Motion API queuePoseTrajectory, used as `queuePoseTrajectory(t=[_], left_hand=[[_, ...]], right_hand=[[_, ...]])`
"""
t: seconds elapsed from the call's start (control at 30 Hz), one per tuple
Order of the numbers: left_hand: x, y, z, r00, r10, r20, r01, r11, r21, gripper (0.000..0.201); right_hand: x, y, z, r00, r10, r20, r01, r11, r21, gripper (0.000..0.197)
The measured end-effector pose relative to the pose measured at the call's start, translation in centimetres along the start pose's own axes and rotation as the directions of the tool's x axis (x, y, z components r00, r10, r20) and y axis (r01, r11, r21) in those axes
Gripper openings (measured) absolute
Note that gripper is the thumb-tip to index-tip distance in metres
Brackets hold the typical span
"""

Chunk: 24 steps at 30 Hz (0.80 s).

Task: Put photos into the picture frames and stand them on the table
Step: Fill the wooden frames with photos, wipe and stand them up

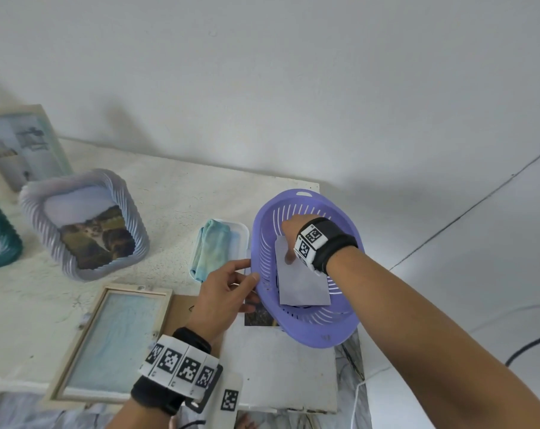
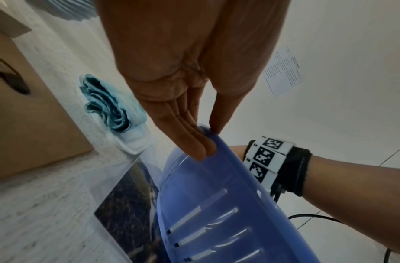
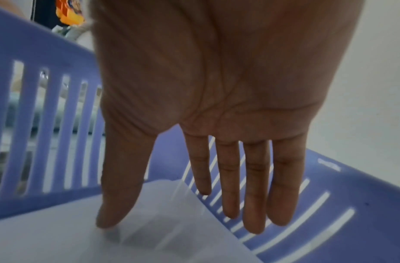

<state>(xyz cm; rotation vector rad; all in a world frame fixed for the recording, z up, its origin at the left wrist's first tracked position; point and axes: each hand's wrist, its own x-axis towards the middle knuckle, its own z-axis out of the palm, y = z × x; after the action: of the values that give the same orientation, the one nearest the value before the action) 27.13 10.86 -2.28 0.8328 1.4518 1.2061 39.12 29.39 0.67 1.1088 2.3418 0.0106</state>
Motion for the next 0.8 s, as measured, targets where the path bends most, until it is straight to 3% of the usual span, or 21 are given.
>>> queuePoseTrajectory(t=[0.13, 0.3, 0.4, 0.53, 0.67, 0.8], left_hand=[[0.0, 0.1, -0.1, 1.0, -0.003, 0.011, 0.003, 1.0, -0.01, 0.028], [0.1, 0.2, -0.4, 1.0, -0.003, 0.029, 0.003, 1.0, -0.004, 0.029], [0.1, 0.2, -0.6, 0.999, 0.005, 0.044, -0.005, 1.0, 0.018, 0.029], [0.0, 0.4, -1.4, 0.998, 0.058, 0.014, -0.059, 0.992, 0.109, 0.024], [-0.2, 1.2, -3.0, 0.984, 0.174, -0.019, -0.17, 0.977, 0.129, 0.017], [-1.0, 3.0, -5.2, 0.947, 0.318, -0.03, -0.311, 0.94, 0.14, 0.02]], right_hand=[[0.4, -0.4, -0.4, 0.998, 0.03, 0.049, -0.029, 0.999, -0.025, 0.045], [0.4, -0.5, -0.5, 0.996, 0.083, 0.012, -0.083, 0.996, -0.012, 0.063], [-0.4, -0.4, -1.4, 0.988, 0.125, -0.094, -0.126, 0.992, 0.003, 0.05], [-3.2, 0.9, -3.9, 0.981, 0.15, -0.126, -0.105, 0.945, 0.31, 0.026], [-7.5, 1.5, -6.9, 0.923, 0.204, -0.326, -0.038, 0.892, 0.45, 0.021], [-11.9, -0.2, -9.5, 0.797, 0.23, -0.558, 0.086, 0.872, 0.482, 0.021]])
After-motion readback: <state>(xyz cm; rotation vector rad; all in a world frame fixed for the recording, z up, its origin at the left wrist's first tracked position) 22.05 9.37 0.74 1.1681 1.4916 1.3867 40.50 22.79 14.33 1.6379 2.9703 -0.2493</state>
